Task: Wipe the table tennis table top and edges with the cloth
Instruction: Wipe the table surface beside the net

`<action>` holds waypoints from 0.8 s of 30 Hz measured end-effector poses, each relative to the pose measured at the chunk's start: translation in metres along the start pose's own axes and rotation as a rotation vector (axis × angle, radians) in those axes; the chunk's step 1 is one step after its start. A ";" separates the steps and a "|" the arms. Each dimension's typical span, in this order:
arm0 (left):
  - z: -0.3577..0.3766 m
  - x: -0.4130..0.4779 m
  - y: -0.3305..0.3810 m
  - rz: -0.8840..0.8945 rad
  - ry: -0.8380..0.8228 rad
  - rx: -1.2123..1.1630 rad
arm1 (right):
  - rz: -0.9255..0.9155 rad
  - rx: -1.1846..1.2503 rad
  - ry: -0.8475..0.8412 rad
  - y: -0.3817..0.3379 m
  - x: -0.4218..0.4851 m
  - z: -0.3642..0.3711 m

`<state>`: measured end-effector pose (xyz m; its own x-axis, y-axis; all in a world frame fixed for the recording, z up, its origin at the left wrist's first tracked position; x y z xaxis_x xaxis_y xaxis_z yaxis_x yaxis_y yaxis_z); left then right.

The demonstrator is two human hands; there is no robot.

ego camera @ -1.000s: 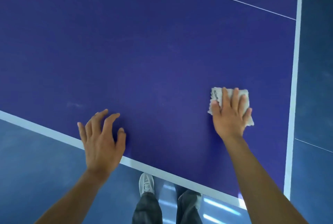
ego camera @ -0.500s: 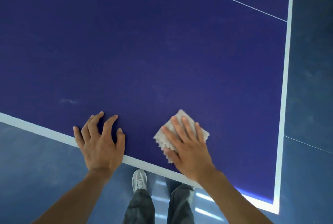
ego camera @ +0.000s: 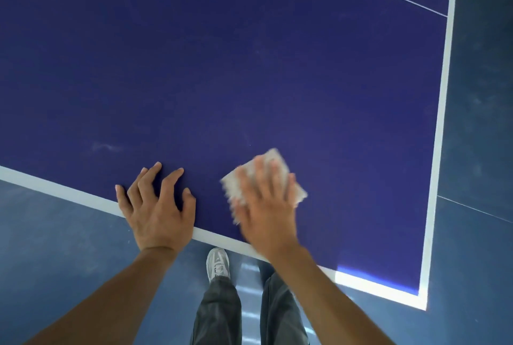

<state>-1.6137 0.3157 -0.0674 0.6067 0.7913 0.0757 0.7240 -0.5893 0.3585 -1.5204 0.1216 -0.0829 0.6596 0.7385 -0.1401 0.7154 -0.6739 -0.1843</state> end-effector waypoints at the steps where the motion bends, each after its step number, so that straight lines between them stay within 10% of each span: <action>1: 0.000 0.000 0.000 -0.005 -0.005 0.003 | -0.123 -0.009 -0.014 -0.023 -0.009 0.007; 6: 0.000 -0.002 -0.002 -0.037 -0.045 0.002 | 0.003 -0.014 0.003 0.040 -0.076 0.004; 13: -0.002 -0.004 0.000 -0.049 -0.042 -0.004 | 0.752 0.161 0.033 0.237 -0.139 -0.038; 24: 0.003 -0.004 0.004 -0.025 -0.037 0.052 | 0.972 0.215 0.080 0.366 -0.001 -0.078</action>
<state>-1.6121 0.3099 -0.0688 0.5991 0.8000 0.0322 0.7546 -0.5776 0.3112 -1.2411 -0.1279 -0.0746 0.9556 -0.1406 -0.2589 -0.1949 -0.9607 -0.1978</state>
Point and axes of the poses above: each hand's wrist, its own x-axis towards the middle knuckle, its own z-axis out of the palm, y = z × x, the point moved 8 cm from there along x, towards the middle knuckle, and after that the axes turned 12 degrees about -z, right-handed, at the moved point
